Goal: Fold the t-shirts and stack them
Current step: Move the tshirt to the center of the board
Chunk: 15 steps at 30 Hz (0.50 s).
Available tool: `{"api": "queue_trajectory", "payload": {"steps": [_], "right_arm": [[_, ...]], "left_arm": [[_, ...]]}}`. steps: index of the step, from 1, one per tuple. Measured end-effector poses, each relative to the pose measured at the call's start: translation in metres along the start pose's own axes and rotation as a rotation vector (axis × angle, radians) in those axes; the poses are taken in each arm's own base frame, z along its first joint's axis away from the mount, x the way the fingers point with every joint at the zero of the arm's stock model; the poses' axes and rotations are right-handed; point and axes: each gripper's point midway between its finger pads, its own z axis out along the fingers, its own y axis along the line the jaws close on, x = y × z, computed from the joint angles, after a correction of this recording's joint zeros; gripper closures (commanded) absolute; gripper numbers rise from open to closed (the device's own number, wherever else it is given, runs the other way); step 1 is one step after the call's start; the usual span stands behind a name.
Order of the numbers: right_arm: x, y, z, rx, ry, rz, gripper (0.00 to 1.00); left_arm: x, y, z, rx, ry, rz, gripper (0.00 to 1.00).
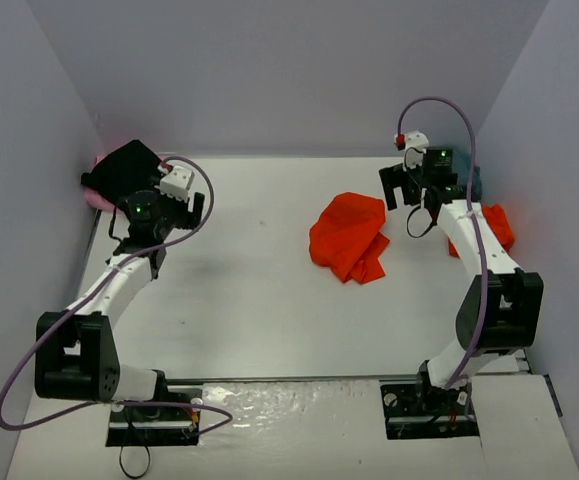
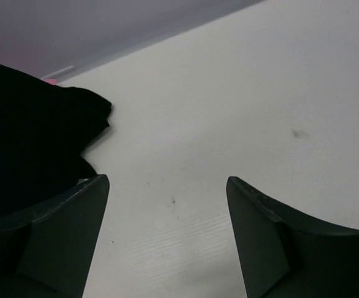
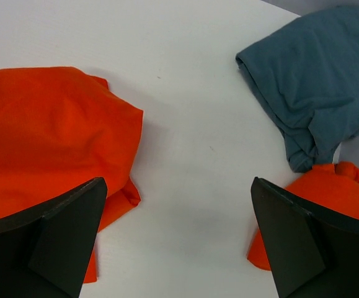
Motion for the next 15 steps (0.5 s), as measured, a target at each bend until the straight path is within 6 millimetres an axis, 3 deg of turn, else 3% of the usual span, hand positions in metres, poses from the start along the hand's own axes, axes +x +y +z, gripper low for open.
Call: {"api": "queue_trajectory", "payload": {"steps": [4, 8, 12, 15], "right_arm": [[-0.006, 0.008, 0.016, -0.048, 0.050, -0.009, 0.00], [0.008, 0.028, 0.028, -0.109, 0.117, -0.018, 0.04], [0.026, 0.061, 0.034, -0.187, 0.192, -0.059, 0.08], [0.037, 0.088, 0.037, -0.254, 0.236, -0.100, 0.16]], "left_arm": [[-0.015, -0.049, 0.007, 0.172, 0.070, 0.044, 0.24], [-0.007, -0.102, 0.020, 0.358, 0.174, 0.066, 0.30], [0.011, -0.127, 0.022, 0.453, 0.282, 0.064, 0.28], [0.011, -0.135, 0.021, 0.486, 0.323, 0.062, 0.27]]}}
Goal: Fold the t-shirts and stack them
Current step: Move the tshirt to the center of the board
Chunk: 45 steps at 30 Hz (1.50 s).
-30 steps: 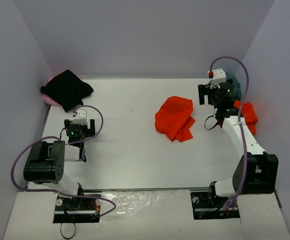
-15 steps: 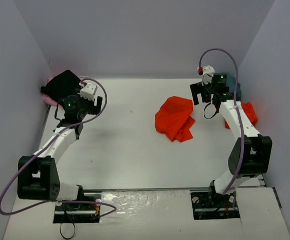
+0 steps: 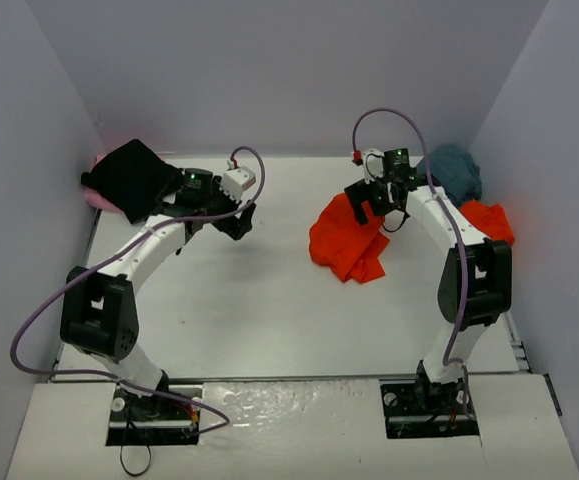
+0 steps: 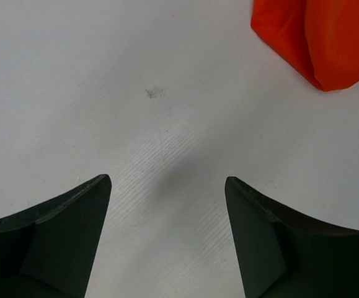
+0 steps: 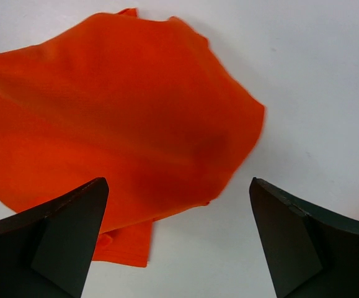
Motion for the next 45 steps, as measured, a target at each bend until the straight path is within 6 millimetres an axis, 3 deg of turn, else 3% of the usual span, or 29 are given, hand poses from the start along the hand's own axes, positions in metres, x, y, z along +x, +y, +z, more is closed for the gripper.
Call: {"api": "queue_trajectory", "payload": {"steps": [4, 10, 20, 26, 29, 33, 35, 38, 40, 45], "right_arm": [[0.002, 0.018, 0.015, -0.056, 0.041, -0.028, 0.30], [0.016, 0.015, 0.034, -0.059, 0.107, -0.021, 0.23], [0.019, -0.012, 0.026, 0.043, 0.122, -0.004, 0.20], [0.016, -0.025, 0.020, 0.081, 0.110, 0.003, 0.25], [0.014, -0.029, 0.026, 0.086, 0.118, 0.005, 0.25], [0.015, -0.033, 0.051, 0.079, 0.142, 0.007, 0.30], [0.026, -0.031, 0.065, 0.062, 0.174, 0.011, 0.36], [0.045, -0.025, 0.084, 0.032, 0.229, 0.022, 0.84], [0.047, -0.021, 0.088, 0.011, 0.235, 0.028, 0.99], [0.042, -0.019, 0.087, 0.003, 0.230, 0.026, 1.00]], "left_arm": [[-0.015, -0.007, 0.000, 0.022, -0.013, 0.014, 0.24], [-0.013, -0.014, 0.000, 0.034, 0.004, 0.018, 0.24], [-0.002, -0.010, 0.007, 0.023, 0.039, 0.005, 0.24], [0.008, -0.010, 0.015, 0.026, 0.062, -0.005, 0.24], [0.011, -0.010, 0.017, 0.025, 0.063, -0.005, 0.24], [0.022, -0.011, 0.018, 0.027, 0.081, -0.011, 0.24], [0.026, -0.012, 0.019, 0.026, 0.089, -0.013, 0.24], [0.030, -0.011, 0.020, 0.022, 0.097, -0.014, 0.24], [0.031, -0.011, 0.020, 0.018, 0.099, -0.013, 0.24], [0.032, -0.009, 0.020, 0.011, 0.099, -0.010, 0.24]]}}
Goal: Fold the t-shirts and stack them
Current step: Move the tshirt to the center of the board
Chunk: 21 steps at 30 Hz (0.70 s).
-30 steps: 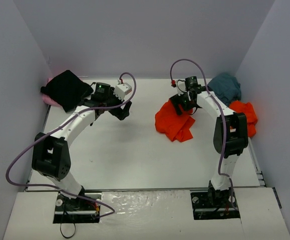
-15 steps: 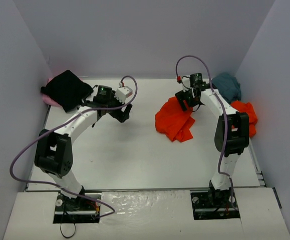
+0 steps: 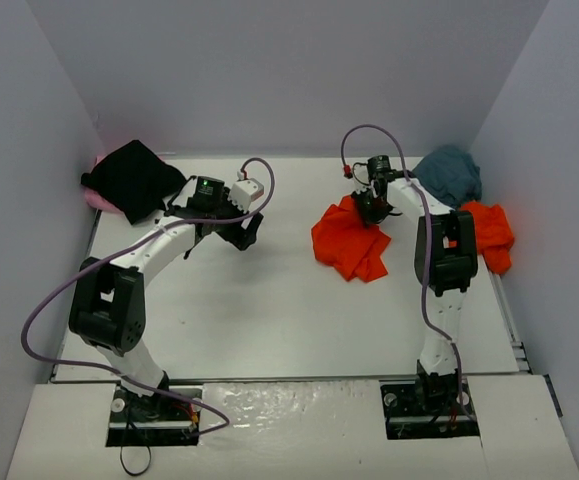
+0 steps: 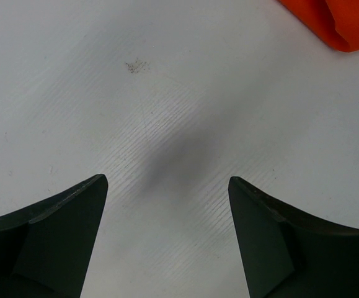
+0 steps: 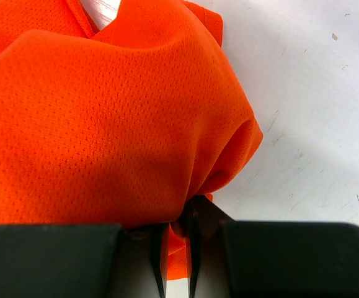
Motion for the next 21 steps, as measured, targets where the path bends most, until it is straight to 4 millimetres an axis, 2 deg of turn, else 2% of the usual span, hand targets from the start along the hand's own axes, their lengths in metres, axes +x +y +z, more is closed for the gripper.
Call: {"api": "queue_trajectory", "payload": {"steps": [4, 7, 9, 11, 13, 14, 17, 18, 21], "right_arm": [[-0.002, 0.003, -0.003, -0.004, -0.004, -0.009, 1.00], [-0.007, 0.003, -0.015, -0.002, -0.021, -0.011, 1.00], [-0.018, 0.009, -0.032, -0.028, -0.064, -0.017, 1.00], [-0.037, 0.021, -0.065, -0.058, -0.139, -0.040, 1.00], [-0.063, 0.039, -0.107, -0.078, -0.243, -0.093, 1.00], [-0.077, 0.053, -0.132, -0.095, -0.303, -0.133, 1.00], [-0.111, 0.112, -0.209, -0.210, -0.489, -0.279, 0.96], [-0.116, 0.134, -0.232, -0.273, -0.536, -0.335, 0.95], [-0.112, 0.182, -0.277, -0.465, -0.608, -0.467, 0.94]], "left_arm": [[0.000, 0.002, 0.000, -0.010, 0.001, 0.001, 0.24], [0.000, 0.003, 0.000, -0.018, 0.003, 0.001, 0.24], [0.000, 0.005, -0.001, -0.029, 0.002, 0.002, 0.24], [-0.002, 0.008, -0.002, -0.045, -0.002, 0.003, 0.24], [-0.004, 0.011, -0.004, -0.063, -0.008, 0.001, 0.24], [-0.005, 0.012, -0.006, -0.072, -0.011, -0.002, 0.24], [-0.012, 0.020, -0.015, -0.106, -0.037, -0.023, 0.24], [-0.015, 0.025, -0.020, -0.120, -0.050, -0.036, 0.24], [-0.026, 0.046, -0.040, -0.180, -0.109, -0.074, 0.24]]}}
